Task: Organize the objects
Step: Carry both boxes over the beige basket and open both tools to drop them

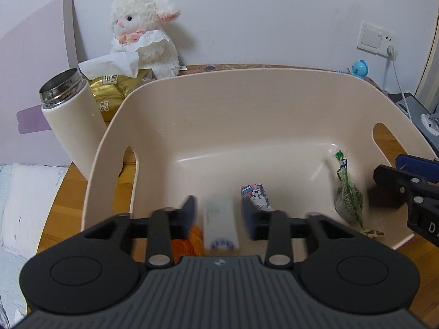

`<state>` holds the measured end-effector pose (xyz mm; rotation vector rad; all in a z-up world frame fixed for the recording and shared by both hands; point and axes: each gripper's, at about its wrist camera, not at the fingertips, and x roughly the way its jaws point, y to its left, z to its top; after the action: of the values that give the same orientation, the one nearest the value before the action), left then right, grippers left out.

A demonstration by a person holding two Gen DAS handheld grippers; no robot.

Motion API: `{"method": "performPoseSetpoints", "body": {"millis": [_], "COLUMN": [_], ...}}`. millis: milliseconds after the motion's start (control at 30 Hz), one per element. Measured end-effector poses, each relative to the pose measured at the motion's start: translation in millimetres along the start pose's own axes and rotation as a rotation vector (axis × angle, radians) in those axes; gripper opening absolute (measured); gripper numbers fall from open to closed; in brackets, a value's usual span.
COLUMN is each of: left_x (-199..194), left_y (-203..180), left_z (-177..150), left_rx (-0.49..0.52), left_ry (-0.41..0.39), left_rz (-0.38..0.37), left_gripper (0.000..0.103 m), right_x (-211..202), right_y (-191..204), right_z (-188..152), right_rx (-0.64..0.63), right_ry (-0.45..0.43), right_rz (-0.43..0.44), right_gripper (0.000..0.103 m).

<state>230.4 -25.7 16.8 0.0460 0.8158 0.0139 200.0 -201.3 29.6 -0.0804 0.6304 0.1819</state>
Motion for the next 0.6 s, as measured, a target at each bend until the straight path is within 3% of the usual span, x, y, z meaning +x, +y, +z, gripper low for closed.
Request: {"method": "performPoseSetpoints", "body": {"millis": [100, 200, 333, 400, 600], "left_x": [-14.9, -31.5, -55.7, -66.5, -92.1], "left_y": [0.0, -2.4, -1.5, -1.0, 1.4], "left_z": [0.7, 0.9, -2.1, -4.9, -22.1], "left_rx": [-0.006, -0.004, -0.001, 0.005, 0.024], "left_ry": [-0.036, -0.069, -0.106, -0.118, -0.142], "left_rz": [-0.015, 0.006, 0.002, 0.005, 0.013], "left_gripper": [0.074, 0.089, 0.091, 0.096, 0.097], "right_x": [-16.6, -33.1, -52.9, -62.0, -78.1], "right_y": [-2.1, -3.7, -5.4, -4.8, 0.7], "right_z": [1.5, 2.9, 0.6, -2.0, -14.4], "right_rx": [0.01, 0.016, 0.025, 0.023, 0.001], "right_ry": [-0.041, -0.07, -0.091, -0.1, -0.08], "right_rz": [-0.002, -0.005, -0.008, -0.011, -0.012], "right_gripper": [0.07, 0.079, 0.094, 0.098, 0.103]}}
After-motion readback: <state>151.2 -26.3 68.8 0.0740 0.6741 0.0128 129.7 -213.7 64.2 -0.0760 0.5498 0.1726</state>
